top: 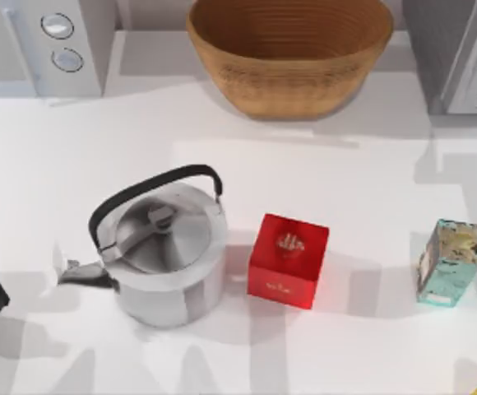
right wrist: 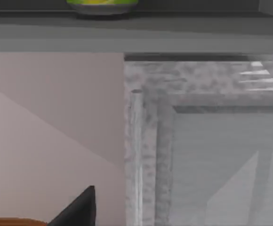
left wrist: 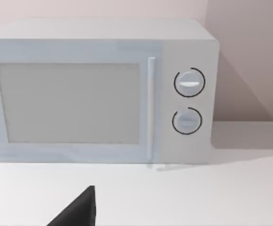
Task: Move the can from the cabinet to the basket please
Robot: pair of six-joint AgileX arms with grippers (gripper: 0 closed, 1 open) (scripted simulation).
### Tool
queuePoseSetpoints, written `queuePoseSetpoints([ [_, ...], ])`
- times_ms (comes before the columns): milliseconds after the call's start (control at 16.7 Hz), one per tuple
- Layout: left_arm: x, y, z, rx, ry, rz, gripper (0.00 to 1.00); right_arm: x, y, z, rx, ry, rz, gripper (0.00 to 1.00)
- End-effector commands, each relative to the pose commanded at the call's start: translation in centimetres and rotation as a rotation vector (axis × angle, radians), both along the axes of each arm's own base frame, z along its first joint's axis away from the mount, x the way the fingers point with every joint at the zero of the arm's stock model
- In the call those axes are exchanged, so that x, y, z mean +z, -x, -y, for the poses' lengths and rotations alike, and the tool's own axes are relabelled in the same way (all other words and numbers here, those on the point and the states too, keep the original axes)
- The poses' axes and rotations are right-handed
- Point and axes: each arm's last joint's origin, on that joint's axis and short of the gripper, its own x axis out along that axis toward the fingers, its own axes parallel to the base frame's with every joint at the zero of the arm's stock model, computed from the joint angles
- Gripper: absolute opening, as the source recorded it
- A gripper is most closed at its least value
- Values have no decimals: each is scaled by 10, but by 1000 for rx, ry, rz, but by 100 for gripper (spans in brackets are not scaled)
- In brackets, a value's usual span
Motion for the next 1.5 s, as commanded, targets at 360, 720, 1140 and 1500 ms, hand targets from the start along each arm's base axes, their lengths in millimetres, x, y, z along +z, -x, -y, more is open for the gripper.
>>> queuePoseSetpoints([
  [360,0,0,0,0,0,0,100,75,-61,-19,1,-1,1,100],
  [720,0,0,0,0,0,0,100,95,-92,-30,2,-1,-8,100],
  [1140,0,0,0,0,0,0,100,98,-102,-32,-5,-2,2,100],
  [1500,0,0,0,0,0,0,100,92,-169,-56,-5,2,-5,100],
])
